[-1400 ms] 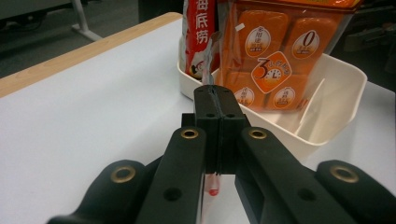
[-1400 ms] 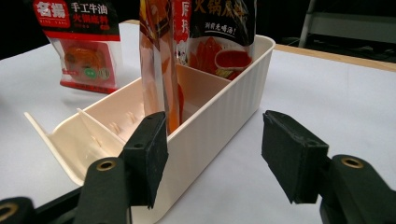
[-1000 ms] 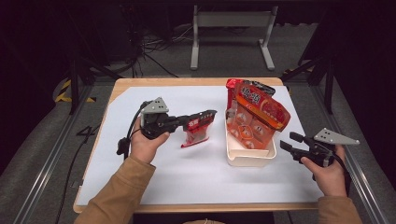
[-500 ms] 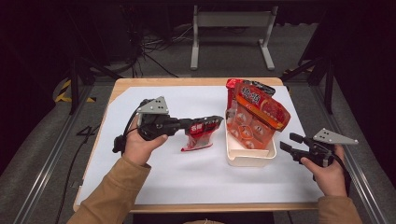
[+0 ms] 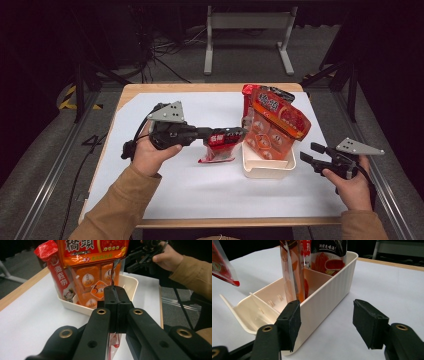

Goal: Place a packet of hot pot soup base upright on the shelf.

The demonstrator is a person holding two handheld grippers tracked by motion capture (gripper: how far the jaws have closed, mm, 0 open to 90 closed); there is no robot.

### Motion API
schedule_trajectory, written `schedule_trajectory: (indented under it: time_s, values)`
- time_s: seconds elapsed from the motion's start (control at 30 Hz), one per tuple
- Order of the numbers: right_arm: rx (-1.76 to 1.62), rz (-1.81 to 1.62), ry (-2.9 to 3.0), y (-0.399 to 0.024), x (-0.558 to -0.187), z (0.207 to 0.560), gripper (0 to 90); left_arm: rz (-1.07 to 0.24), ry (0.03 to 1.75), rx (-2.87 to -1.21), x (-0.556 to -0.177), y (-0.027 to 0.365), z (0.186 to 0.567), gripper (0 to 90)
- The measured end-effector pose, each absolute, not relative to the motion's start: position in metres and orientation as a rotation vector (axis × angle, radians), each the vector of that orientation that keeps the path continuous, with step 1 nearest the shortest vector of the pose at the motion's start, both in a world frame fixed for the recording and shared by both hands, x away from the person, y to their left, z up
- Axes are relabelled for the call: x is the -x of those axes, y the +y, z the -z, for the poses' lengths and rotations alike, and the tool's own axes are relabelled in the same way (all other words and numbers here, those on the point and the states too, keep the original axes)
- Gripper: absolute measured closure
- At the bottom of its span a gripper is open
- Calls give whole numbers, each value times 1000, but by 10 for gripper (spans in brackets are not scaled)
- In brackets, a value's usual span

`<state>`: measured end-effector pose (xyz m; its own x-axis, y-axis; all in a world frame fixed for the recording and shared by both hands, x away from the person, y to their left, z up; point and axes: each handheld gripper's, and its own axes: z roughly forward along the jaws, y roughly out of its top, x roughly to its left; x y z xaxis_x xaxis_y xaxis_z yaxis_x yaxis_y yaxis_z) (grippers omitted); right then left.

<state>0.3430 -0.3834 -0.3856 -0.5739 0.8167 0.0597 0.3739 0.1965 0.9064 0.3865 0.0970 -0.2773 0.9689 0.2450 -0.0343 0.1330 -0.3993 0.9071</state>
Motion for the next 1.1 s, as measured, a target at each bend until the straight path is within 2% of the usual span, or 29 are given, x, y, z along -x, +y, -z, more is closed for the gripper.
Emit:
schedule_trajectory:
  time_s: [1.1]
  values:
    - [-1098, -1360, 2021, -387, -340, 383, 404, -104, 129, -1908, -394, 35, 264, 900]
